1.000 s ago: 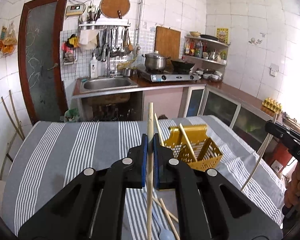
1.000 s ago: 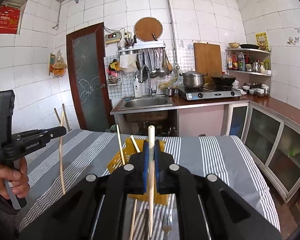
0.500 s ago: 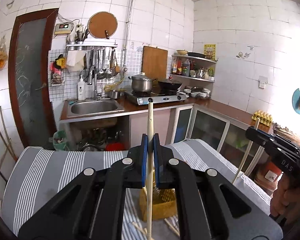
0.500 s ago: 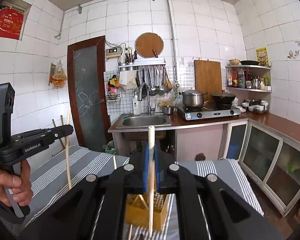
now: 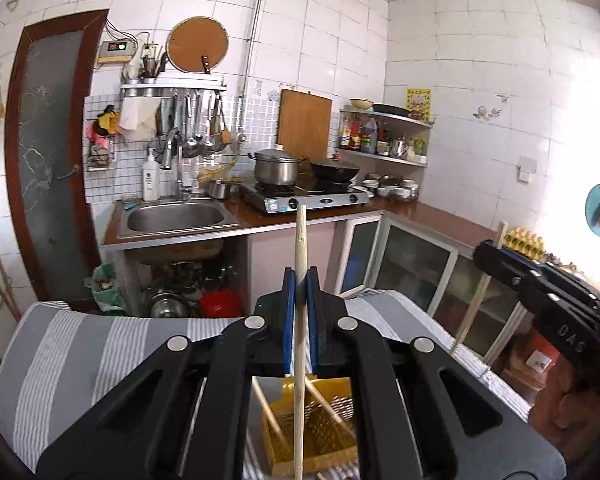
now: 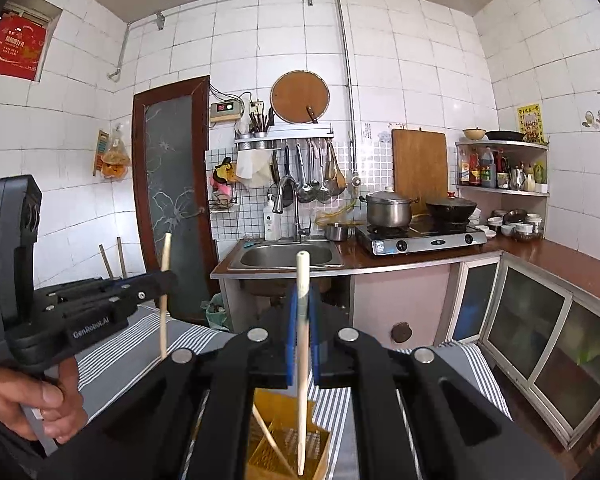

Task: Organize utensils
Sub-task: 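Lift and carry both held chopsticks over the yellow basket, then lower the chopsticks into the basket and open both tools, then move both tools back toward the remaining utensils on the cloth, then grasp a wooden chopstick with the left tool while the right tool grasps the metal ladle, then lift and carry the chopstick and ladle with both tools over the yellow basket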

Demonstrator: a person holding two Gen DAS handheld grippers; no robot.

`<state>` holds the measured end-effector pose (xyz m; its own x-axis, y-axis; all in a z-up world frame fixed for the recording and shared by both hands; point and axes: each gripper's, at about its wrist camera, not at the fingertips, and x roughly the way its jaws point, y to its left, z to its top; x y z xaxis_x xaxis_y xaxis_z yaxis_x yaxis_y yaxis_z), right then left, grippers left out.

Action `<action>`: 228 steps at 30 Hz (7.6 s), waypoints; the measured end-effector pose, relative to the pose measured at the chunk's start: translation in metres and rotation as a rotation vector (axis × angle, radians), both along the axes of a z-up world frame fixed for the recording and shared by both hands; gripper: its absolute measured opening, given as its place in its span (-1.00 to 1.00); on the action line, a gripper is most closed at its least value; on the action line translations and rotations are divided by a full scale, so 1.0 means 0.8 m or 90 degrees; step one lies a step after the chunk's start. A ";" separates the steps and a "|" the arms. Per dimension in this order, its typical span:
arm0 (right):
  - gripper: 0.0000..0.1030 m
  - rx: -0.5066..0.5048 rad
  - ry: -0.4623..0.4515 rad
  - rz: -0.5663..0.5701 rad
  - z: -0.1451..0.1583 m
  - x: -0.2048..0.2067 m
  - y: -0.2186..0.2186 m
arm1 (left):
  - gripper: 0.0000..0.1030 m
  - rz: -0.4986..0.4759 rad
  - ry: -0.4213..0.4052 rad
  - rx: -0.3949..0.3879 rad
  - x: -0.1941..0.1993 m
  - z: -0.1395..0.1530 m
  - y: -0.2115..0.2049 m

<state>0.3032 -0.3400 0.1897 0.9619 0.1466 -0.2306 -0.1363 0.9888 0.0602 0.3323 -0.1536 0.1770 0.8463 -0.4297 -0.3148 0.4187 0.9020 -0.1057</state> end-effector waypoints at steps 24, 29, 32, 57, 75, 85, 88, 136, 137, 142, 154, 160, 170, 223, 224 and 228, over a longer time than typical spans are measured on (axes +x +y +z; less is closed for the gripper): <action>-0.89 -0.032 0.114 0.021 -0.106 0.056 0.026 | -0.91 0.050 0.056 0.009 0.060 -0.104 -0.014; -0.87 -0.028 0.144 0.014 -0.131 0.059 0.022 | -0.91 0.060 0.088 0.024 0.064 -0.126 -0.008; -0.85 -0.007 0.146 0.001 -0.134 0.052 0.012 | -0.84 0.063 0.096 0.027 0.061 -0.128 -0.003; 0.01 0.022 0.215 -0.074 -0.229 -0.136 -0.035 | -0.23 0.122 0.207 0.067 -0.107 -0.242 0.113; 0.01 0.012 0.248 -0.087 -0.263 -0.164 -0.030 | -0.23 0.052 0.284 0.129 -0.130 -0.295 0.041; 0.01 0.022 0.265 -0.068 -0.274 -0.160 -0.029 | -0.36 0.041 0.326 0.149 -0.115 -0.321 0.020; 0.01 0.021 0.272 -0.070 -0.277 -0.157 -0.030 | -0.44 0.038 0.327 0.159 -0.114 -0.324 0.015; -0.83 -0.060 0.465 0.001 -0.340 -0.035 0.068 | -0.83 0.030 0.377 0.159 -0.037 -0.339 0.009; -0.83 -0.057 0.461 0.002 -0.338 -0.033 0.066 | -0.84 0.029 0.376 0.157 -0.039 -0.338 0.010; -0.83 -0.035 0.430 0.009 -0.318 -0.040 0.051 | -0.86 0.028 0.367 0.146 -0.045 -0.329 0.014; -0.82 -0.002 0.360 0.014 -0.295 -0.062 0.030 | -0.91 0.019 0.323 0.125 -0.069 -0.290 0.017; -0.82 0.007 0.324 0.014 -0.282 -0.074 0.028 | -0.91 0.014 0.294 0.110 -0.084 -0.265 0.022; -0.82 0.013 0.267 0.013 -0.256 -0.094 0.025 | -0.91 0.009 0.255 0.092 -0.103 -0.233 0.032; -0.82 0.011 0.115 0.016 -0.139 -0.116 0.015 | -0.91 0.014 0.077 0.043 -0.132 -0.084 0.037; -0.82 0.011 0.112 0.016 -0.136 -0.114 0.014 | -0.91 0.012 0.073 0.040 -0.131 -0.080 0.037; -0.82 0.008 0.095 0.017 -0.119 -0.105 0.011 | -0.91 0.003 0.052 0.027 -0.128 -0.065 0.034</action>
